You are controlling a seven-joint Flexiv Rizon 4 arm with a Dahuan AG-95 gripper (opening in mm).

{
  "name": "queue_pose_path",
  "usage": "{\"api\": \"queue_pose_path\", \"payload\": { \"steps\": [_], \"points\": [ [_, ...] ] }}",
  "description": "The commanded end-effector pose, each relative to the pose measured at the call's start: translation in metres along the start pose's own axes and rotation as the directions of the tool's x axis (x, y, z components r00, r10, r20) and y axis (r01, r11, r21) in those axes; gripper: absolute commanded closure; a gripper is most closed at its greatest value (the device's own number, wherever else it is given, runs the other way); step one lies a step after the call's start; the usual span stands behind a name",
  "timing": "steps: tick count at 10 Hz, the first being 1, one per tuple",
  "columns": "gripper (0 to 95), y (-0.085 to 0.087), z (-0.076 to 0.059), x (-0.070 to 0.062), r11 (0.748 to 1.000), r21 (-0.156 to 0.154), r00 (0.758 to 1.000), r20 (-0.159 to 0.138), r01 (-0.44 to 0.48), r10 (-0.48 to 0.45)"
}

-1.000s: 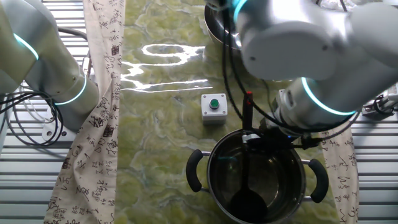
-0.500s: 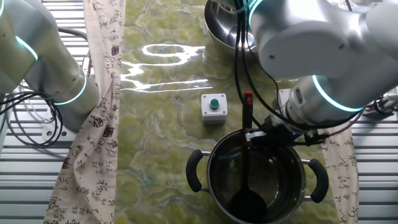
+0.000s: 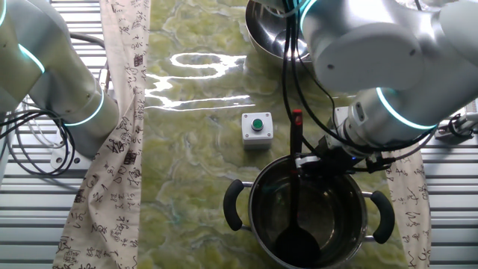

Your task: Scoop water with a large spoon from one bowl to another

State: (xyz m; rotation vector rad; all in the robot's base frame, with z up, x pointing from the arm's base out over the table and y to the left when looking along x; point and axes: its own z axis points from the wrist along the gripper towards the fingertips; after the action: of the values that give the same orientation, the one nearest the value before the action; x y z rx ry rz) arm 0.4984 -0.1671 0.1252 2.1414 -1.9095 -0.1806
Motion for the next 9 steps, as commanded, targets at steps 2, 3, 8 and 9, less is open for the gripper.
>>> {"api": "queue_pose_path", "payload": {
  "steps": [2, 3, 8, 9],
  "points": [
    [38.0, 0.0009, -0.0010, -0.0009, 1.000, 0.004, 1.000, -0.008, 0.026, -0.026],
    [38.0, 0.0009, -0.0010, -0.0009, 0.999, 0.004, 0.999, -0.010, 0.035, -0.035],
    [38.0, 0.0054, -0.0045, -0.0021, 1.000, 0.002, 0.999, -0.026, 0.027, -0.027],
    [38.0, 0.0071, -0.0058, -0.0025, 1.000, 0.003, 0.999, -0.027, 0.023, -0.023]
  ]
}}
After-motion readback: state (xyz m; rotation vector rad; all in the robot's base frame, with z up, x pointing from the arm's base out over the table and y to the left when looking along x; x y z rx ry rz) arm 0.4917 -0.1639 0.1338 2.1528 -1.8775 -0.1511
